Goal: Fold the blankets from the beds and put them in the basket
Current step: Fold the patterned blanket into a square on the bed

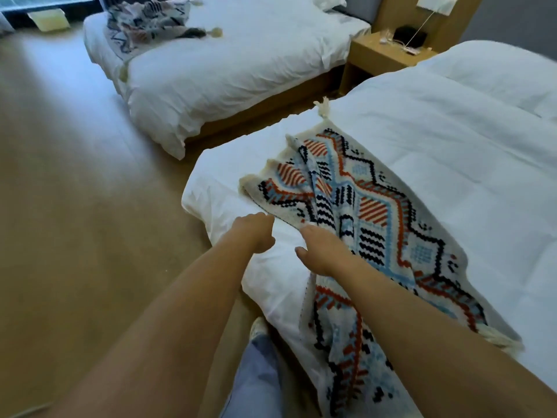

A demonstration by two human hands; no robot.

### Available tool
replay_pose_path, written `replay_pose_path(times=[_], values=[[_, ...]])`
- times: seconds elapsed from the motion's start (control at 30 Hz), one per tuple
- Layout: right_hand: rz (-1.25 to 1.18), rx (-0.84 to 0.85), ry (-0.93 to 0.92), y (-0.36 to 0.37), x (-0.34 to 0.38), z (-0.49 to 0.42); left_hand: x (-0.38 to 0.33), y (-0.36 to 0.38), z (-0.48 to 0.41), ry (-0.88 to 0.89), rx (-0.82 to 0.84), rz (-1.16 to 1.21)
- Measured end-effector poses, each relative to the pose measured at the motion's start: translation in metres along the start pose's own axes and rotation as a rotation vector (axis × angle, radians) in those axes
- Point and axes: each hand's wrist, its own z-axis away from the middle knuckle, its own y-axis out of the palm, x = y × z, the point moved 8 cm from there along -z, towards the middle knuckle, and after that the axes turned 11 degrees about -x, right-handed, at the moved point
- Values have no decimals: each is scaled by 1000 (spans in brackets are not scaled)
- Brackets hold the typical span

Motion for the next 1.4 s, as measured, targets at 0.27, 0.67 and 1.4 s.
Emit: replay_pose_path(times=[0.27,0.67,1.4], values=[[-102,179,145,45,-17,-168,83,38,-165,-53,75,24],[-71,219,243,114,-49,-340,154,143,-313,-564,220,612],[-138,420,39,190,32,-435,268,162,-354,-931,204,575]])
